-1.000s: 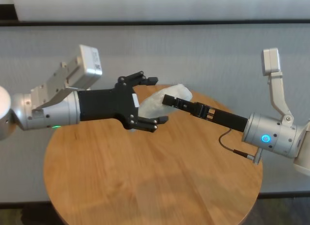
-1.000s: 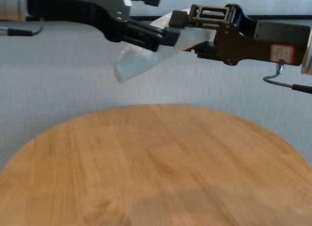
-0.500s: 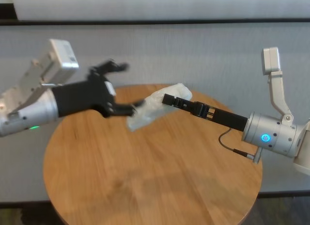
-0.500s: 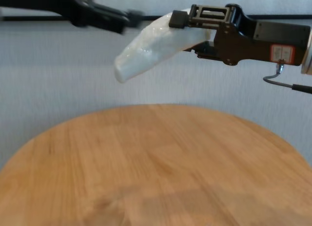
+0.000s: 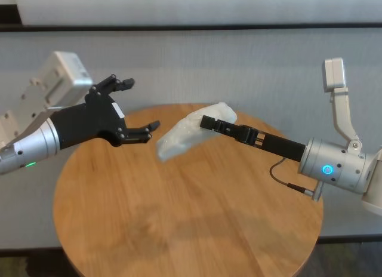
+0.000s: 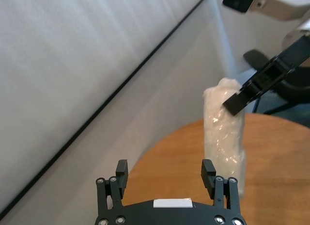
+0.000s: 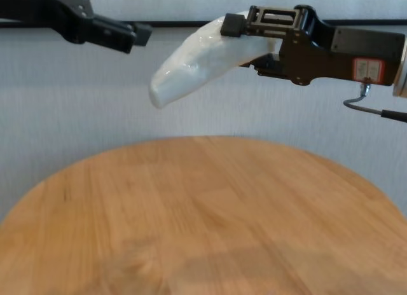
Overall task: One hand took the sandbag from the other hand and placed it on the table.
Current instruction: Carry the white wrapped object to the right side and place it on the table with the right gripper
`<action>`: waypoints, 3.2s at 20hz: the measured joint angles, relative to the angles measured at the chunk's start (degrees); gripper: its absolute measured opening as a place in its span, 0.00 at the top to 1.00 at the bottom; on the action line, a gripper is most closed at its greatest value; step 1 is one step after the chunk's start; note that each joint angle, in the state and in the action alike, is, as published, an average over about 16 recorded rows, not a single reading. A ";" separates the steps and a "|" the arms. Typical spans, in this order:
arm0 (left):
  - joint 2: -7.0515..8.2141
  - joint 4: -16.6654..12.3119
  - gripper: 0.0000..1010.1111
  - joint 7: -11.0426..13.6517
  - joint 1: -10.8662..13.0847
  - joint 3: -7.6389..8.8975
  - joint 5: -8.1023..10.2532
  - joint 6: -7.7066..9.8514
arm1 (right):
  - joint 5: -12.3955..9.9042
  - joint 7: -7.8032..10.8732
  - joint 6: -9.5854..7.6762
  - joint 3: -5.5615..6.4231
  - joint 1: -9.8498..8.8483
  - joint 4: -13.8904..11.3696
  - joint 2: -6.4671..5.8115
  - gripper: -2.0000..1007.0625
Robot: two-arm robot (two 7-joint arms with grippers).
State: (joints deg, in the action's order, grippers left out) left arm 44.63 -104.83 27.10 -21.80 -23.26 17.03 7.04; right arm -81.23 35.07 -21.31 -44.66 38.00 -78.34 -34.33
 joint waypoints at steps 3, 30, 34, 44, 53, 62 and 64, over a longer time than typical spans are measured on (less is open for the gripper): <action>-0.02 -0.86 0.01 -0.84 0.54 0.40 -0.89 2.09 | 0.00 0.00 0.00 0.00 0.00 0.00 0.00 0.43; -1.45 -4.94 0.01 -4.58 1.94 1.62 -6.45 19.18 | 0.00 0.00 0.00 0.00 0.00 0.00 0.00 0.43; -1.94 -4.36 0.01 -4.09 1.56 1.49 -6.43 20.48 | 0.20 -0.66 0.19 -0.02 0.03 0.10 0.01 0.43; -2.27 -3.85 0.01 -3.89 1.47 1.59 -6.10 20.66 | 3.09 -6.40 3.36 0.96 -0.24 1.29 0.10 0.43; -2.18 -4.08 0.01 -4.10 1.47 1.55 -6.17 21.06 | 7.19 -11.58 7.17 2.59 -0.70 5.24 0.20 0.43; -2.14 -4.18 0.01 -4.18 1.47 1.51 -6.22 21.22 | 10.51 -14.35 9.41 3.41 0.33 14.05 2.29 0.43; -2.13 -4.19 0.01 -4.20 1.47 1.51 -6.23 21.24 | 11.17 -14.80 9.74 3.44 0.77 16.33 3.11 0.43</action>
State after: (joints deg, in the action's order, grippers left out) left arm 42.50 -109.02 22.90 -20.33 -21.75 10.80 28.28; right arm -70.06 20.27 -11.57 -41.22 38.77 -62.01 -31.22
